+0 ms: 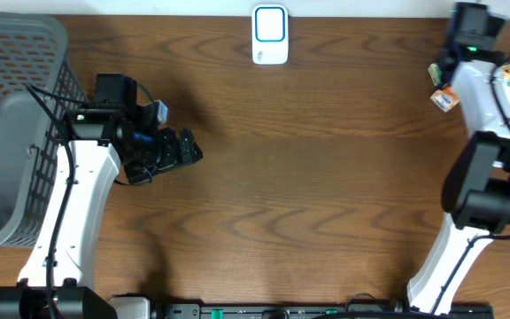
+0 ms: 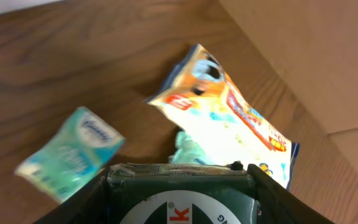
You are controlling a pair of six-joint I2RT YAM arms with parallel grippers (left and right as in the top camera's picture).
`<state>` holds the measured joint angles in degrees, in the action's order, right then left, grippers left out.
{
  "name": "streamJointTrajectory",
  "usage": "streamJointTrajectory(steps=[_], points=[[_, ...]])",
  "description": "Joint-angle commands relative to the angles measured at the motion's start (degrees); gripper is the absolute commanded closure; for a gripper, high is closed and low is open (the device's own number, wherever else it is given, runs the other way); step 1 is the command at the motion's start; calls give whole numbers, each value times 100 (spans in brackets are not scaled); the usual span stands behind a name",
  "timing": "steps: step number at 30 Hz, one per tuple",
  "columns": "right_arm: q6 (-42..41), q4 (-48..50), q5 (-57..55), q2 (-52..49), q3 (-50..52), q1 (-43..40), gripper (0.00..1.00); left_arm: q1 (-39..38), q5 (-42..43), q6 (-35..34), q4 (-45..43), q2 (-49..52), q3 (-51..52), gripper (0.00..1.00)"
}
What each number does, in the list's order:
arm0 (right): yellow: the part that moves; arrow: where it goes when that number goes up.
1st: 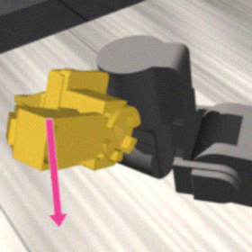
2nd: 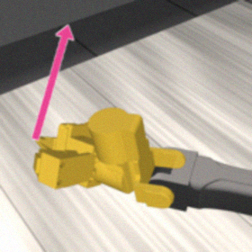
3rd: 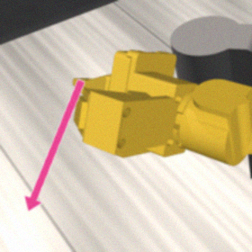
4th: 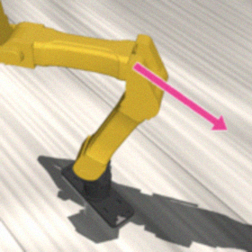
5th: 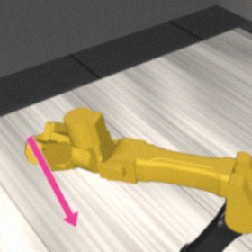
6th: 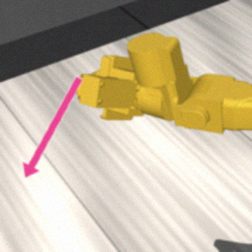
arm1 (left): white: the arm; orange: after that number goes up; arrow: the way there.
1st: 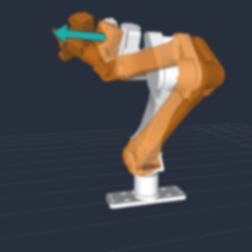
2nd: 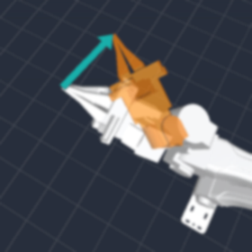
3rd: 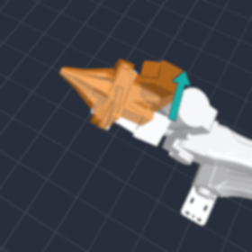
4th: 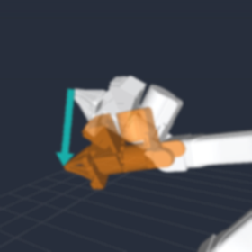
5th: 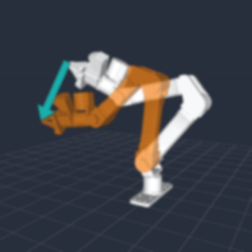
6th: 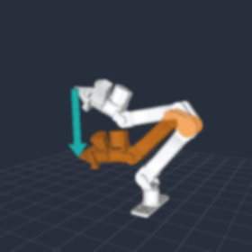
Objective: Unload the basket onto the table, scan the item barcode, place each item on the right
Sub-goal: 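Carry the tin to the right table edge and open the gripper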
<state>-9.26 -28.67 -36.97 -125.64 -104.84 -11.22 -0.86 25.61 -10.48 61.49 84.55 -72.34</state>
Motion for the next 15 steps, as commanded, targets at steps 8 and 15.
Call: streamJointTrajectory(steps=[8,15], points=[[-315,-162,717,103,-17,-271,1,-13,31,79,15,42,11,2],[-540,-345,826,179,-17,-188,1,-13,31,79,15,42,11,2]])
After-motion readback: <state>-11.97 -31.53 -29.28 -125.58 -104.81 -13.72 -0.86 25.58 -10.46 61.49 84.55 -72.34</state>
